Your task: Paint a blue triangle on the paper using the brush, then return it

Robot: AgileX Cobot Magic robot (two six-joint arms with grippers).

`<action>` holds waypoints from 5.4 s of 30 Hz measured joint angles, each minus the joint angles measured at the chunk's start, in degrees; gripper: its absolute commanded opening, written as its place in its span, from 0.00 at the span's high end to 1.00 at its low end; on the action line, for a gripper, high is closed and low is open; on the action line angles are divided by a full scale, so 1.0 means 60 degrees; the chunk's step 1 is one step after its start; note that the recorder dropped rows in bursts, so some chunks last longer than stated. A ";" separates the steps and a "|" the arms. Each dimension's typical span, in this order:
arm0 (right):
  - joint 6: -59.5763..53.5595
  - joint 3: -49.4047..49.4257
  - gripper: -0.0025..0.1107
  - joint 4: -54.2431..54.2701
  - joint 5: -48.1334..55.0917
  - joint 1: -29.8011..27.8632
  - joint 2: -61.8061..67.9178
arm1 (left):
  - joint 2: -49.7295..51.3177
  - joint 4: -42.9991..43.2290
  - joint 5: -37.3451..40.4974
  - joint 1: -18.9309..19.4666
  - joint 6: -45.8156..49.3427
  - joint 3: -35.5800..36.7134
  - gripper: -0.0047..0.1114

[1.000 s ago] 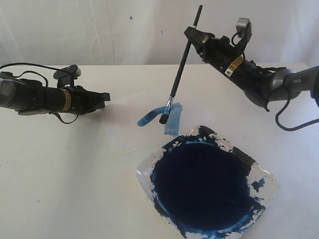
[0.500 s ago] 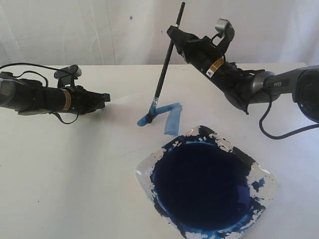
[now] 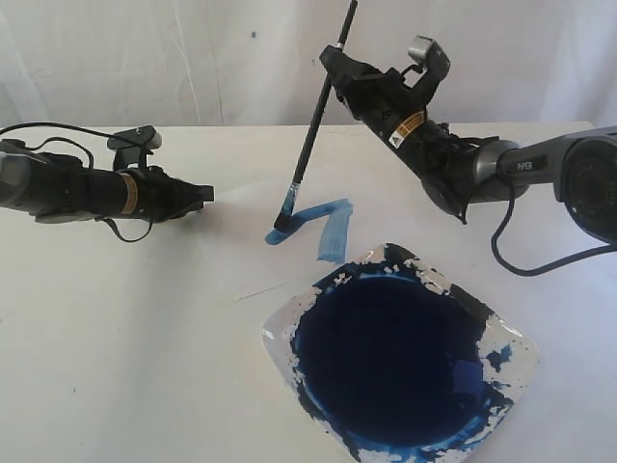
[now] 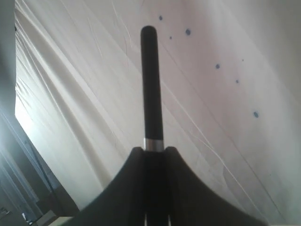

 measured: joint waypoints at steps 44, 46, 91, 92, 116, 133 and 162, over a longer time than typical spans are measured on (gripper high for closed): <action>0.2111 -0.0084 0.98 -0.3463 0.2383 -0.0450 -0.0556 | 0.0000 0.0017 0.0021 0.0000 0.0064 0.0000 0.96; 0.2135 -0.0084 0.98 -0.3755 0.2578 -0.0450 -0.0682 | 0.0000 0.0017 0.0021 0.0000 0.0064 0.0000 0.96; 0.3216 0.1672 0.98 -0.6763 0.5291 -0.0450 -0.3091 | 0.0000 0.0017 0.0038 0.0000 0.0080 0.0000 0.96; 0.3216 0.1715 0.98 -0.6804 0.5295 -0.0450 -0.3139 | 0.0000 0.0017 0.0038 0.0000 0.0080 0.0000 0.96; 0.3326 0.2619 0.98 -0.8041 0.5787 -0.0374 -0.4367 | 0.0000 0.0003 0.0056 0.0000 0.0080 0.0000 0.96; 0.3397 0.2956 0.98 -0.9015 0.6476 -0.0374 -0.5198 | 0.0000 0.0003 0.0056 0.0000 0.0080 0.0000 0.96; 0.6482 0.2978 0.98 -1.1327 0.7193 -0.0374 -0.5844 | 0.0000 0.0003 0.0056 0.0000 0.0080 0.0000 0.96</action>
